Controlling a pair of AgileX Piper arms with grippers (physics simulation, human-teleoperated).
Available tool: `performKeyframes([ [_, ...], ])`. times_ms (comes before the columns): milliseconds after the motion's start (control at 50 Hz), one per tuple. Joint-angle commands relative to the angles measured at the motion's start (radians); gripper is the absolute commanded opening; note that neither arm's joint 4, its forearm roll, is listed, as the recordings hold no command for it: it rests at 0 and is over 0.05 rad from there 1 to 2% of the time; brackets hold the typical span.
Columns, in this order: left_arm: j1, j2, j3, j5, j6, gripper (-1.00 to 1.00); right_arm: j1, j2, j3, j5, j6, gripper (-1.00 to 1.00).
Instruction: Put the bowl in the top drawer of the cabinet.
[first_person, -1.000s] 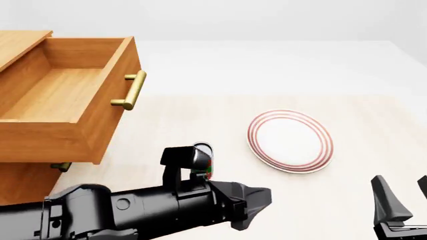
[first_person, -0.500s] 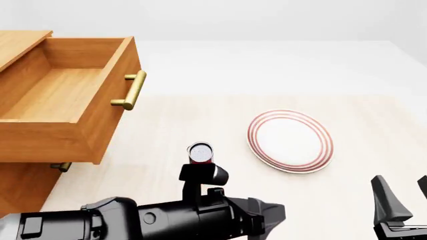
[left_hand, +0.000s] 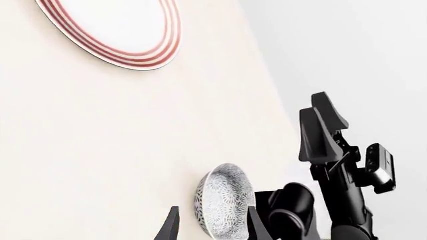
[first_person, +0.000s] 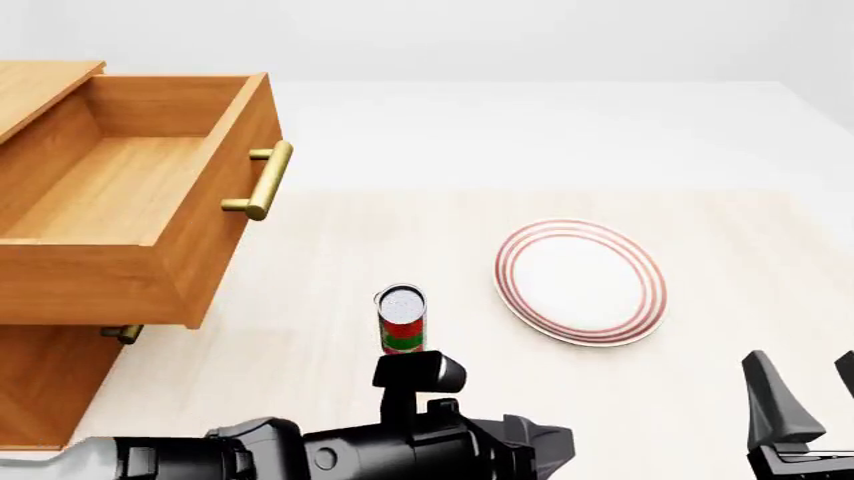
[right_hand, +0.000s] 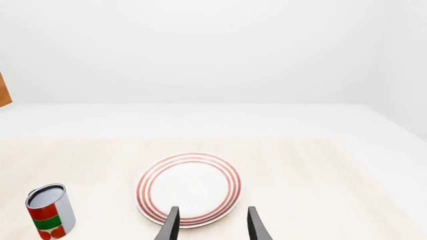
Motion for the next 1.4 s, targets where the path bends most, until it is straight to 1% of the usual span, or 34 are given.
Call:
performKeyframes([
  [20, -0.008, 0.052, 0.014, -0.053, -0.032, 1.00, 0.000, 0.000, 0.000, 0.000, 0.000, 1.00],
  [380, -0.019, 0.124, 0.016, -0.094, -0.065, 1.00, 0.000, 0.000, 0.000, 0.000, 0.000, 1.00],
  [1040, -0.068, 0.211, -0.032, -0.092, -0.090, 1.00, 0.000, 0.000, 0.000, 0.000, 0.000, 1.00],
  [1400, -0.094, 0.251, -0.042, -0.118, -0.107, 1.00, 0.000, 0.000, 0.000, 0.000, 0.000, 1.00],
])
